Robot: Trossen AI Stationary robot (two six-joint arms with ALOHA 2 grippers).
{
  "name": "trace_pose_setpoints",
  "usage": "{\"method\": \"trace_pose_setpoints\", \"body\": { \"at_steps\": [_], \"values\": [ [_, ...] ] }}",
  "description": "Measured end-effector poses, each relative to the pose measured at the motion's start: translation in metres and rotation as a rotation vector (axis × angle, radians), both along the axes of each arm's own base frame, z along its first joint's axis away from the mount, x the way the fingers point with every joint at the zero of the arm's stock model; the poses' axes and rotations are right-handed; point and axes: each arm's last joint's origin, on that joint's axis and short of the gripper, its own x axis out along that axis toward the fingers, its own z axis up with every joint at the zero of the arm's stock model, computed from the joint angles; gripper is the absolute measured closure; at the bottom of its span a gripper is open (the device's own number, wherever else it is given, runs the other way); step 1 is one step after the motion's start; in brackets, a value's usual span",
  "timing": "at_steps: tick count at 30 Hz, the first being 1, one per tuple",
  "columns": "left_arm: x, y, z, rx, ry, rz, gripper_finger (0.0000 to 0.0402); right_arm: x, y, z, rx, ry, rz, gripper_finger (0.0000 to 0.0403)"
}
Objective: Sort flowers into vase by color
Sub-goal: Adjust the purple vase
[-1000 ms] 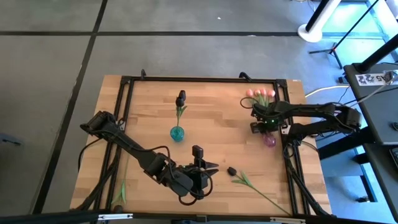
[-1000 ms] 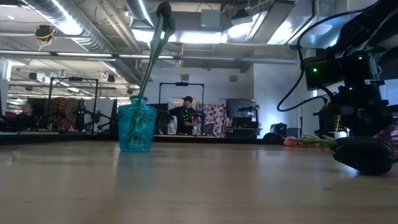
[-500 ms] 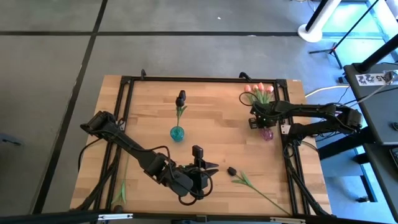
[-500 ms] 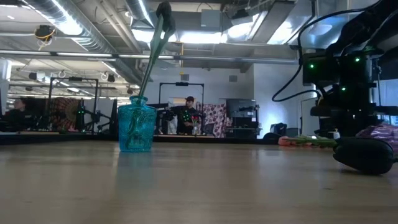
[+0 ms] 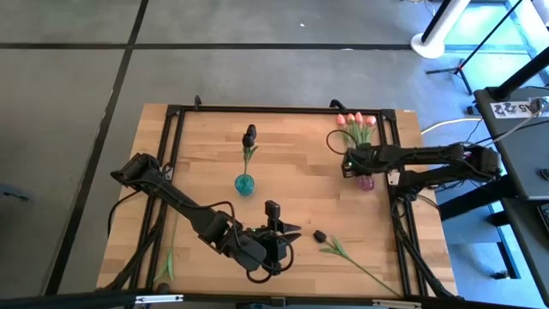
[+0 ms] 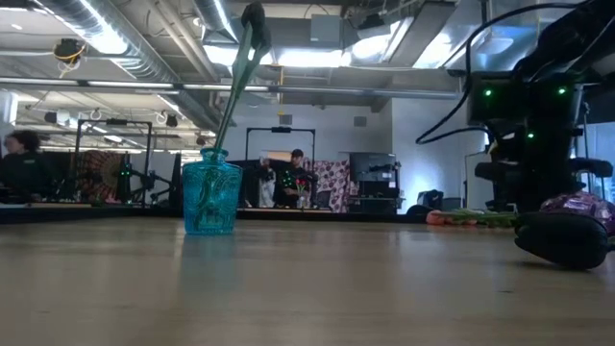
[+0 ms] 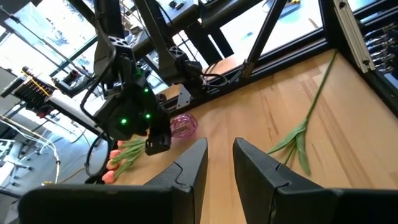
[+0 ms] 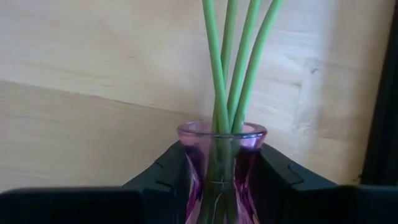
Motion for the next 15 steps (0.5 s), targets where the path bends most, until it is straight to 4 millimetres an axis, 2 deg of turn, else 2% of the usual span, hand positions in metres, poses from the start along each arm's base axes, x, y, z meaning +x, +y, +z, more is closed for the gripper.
{"method": "trace_pose_setpoints", "body": {
  "at_steps": [15],
  "values": [
    [0.0,0.0,0.0,0.004,-0.003,0.009,0.0328,0.008,0.028,0.002,-0.169,-0.043,0.031,0.0278]
  ]
}}
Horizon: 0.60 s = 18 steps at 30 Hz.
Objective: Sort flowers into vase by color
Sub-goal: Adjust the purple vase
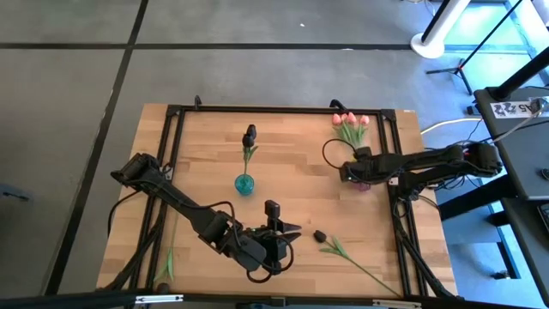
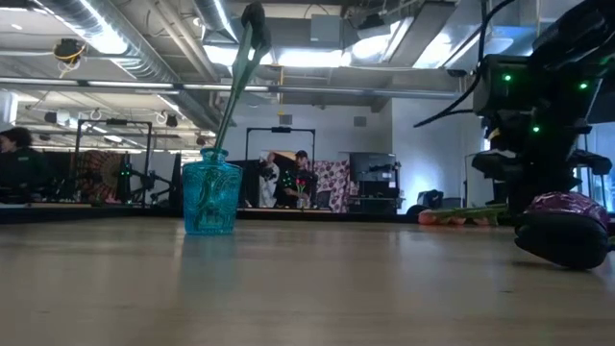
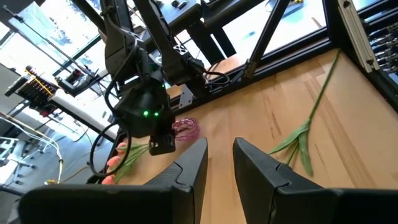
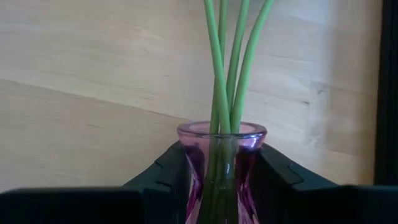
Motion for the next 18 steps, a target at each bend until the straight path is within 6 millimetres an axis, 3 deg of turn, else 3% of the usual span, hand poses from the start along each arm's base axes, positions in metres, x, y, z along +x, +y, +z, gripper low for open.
{"method": "trace_pose_setpoints", "body": {
  "at_steps": [18],
  "values": [
    [0.0,0.002,0.0,0.023,-0.004,0.03,0.0328,0.007,0.031,0.003,-0.187,-0.124,0.093,0.0278]
  ]
}}
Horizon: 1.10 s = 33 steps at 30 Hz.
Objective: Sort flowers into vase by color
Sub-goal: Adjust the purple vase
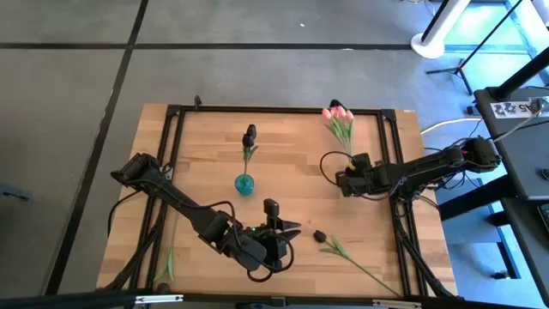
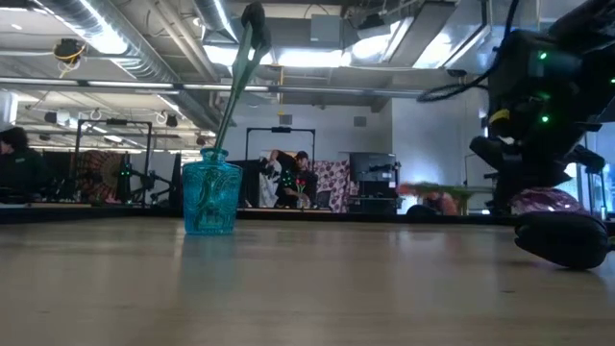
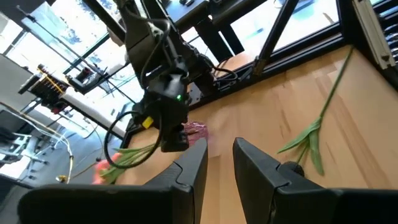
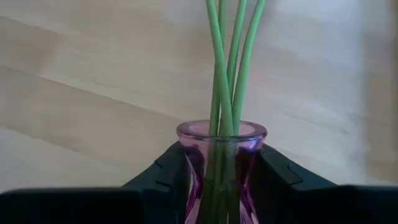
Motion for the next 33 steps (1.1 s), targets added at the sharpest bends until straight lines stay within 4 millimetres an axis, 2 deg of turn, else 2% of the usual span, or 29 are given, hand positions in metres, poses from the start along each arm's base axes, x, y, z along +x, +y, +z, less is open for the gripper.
{"method": "trace_pose_setpoints", "body": {
  "at_steps": [9,16,19,24,28,33],
  "values": [
    [0.004,0.005,-0.001,-0.057,0.008,-0.04,0.0328,0.007,0.027,0.009,-0.244,-0.174,0.121,0.0279],
    [0.018,0.025,0.003,-0.118,-0.023,-0.044,0.0328,0.002,0.047,0.014,-0.439,-0.262,0.195,0.0279],
    [0.025,0.031,0.005,-0.172,-0.089,-0.083,0.0328,-0.002,0.057,0.015,-0.522,-0.331,0.222,0.028],
    [0.031,0.038,-0.012,-0.191,-0.204,-0.175,0.0328,-0.013,0.071,0.013,-0.632,-0.414,0.278,0.028],
    [0.036,0.051,-0.018,-0.243,-0.241,-0.169,0.0328,-0.02,0.076,0.008,-0.649,-0.455,0.305,0.028],
    [0.053,0.066,-0.04,-0.294,-0.248,-0.167,0.0328,-0.028,0.079,-0.004,-0.636,-0.526,0.316,0.028]
  ]
}}
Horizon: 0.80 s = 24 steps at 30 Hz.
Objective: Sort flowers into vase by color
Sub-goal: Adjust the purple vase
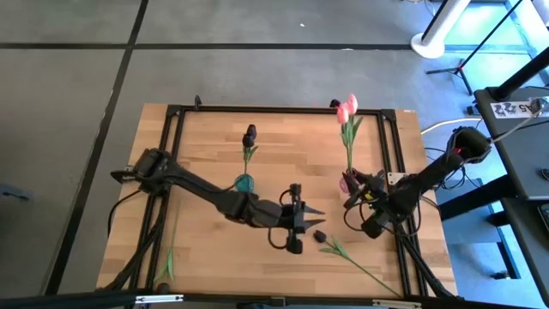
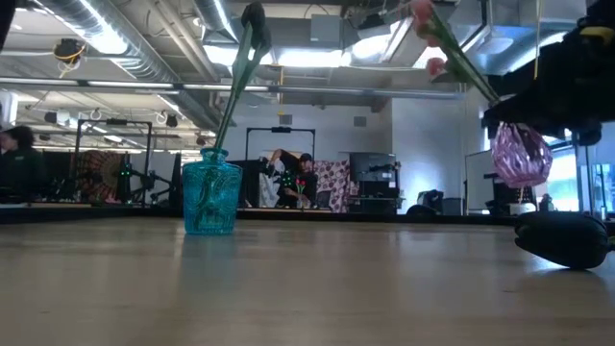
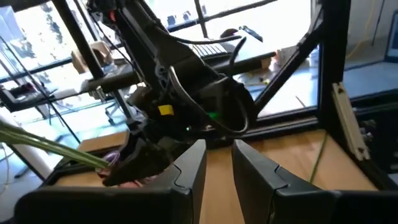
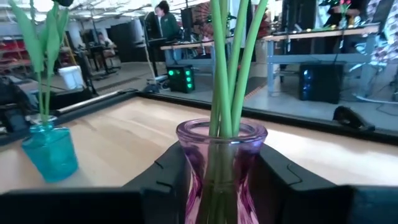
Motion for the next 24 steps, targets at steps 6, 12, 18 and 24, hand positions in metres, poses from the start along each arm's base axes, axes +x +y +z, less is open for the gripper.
{"method": "trace_pose_setpoints", "body": {
  "at_steps": [6,12,18,24],
  "values": [
    [0.018,-0.003,-0.04,0.038,0.02,-0.001,0.0328,-0.006,0.004,-0.021,0.012,-0.021,0.042,0.028],
    [0.02,-0.003,-0.044,0.032,0.007,0.021,0.0328,0.0,0.011,-0.041,-0.011,-0.008,0.048,0.028],
    [0.02,-0.003,-0.045,0.041,0.009,0.049,0.0328,0.009,0.02,-0.059,-0.066,0.05,0.047,0.028],
    [0.02,-0.002,-0.046,0.049,0.02,0.052,0.0328,0.024,0.029,-0.065,-0.095,0.076,0.024,0.028]
  ]
}}
